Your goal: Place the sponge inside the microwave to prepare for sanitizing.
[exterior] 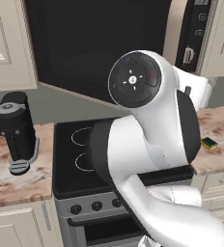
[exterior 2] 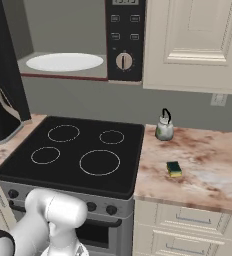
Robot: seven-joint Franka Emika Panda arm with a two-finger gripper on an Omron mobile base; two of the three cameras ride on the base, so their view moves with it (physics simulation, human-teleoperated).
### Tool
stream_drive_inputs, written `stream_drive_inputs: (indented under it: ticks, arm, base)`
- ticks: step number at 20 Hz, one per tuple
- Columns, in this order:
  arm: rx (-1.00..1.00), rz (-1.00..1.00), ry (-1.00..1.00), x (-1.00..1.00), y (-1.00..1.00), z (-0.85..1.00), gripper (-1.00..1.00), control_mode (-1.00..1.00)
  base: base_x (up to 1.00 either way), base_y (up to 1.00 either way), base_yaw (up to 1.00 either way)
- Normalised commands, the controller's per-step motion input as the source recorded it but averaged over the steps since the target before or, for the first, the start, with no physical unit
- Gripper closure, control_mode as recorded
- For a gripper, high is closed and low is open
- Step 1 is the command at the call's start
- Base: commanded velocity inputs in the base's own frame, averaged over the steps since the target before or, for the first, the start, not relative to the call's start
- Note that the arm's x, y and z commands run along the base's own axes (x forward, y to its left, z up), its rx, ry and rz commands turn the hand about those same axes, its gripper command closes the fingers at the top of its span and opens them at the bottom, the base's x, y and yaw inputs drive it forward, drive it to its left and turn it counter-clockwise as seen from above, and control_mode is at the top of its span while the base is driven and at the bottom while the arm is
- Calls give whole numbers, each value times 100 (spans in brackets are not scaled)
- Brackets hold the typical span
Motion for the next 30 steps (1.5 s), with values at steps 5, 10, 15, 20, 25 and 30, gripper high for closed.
stream_drive_inputs:
  ticks: [5,10,15,20,25,30]
  arm:
    - [11,5,-13,-98,-27,7,-100,-100]
    - [33,12,-21,-87,-83,0,-100,-100]
    - [33,15,-3,-23,-87,0,-100,-100]
    - [29,6,5,7,-81,0,-100,-100]
    - [35,17,1,62,-69,-2,-100,-100]
    - [37,23,6,84,-40,-16,-100,-100]
  base:
    - [0,0,0]
    - [0,0,0]
    - [0,0,0]
    - [0,0,0]
    - [0,0,0]
    - [0,0,0]
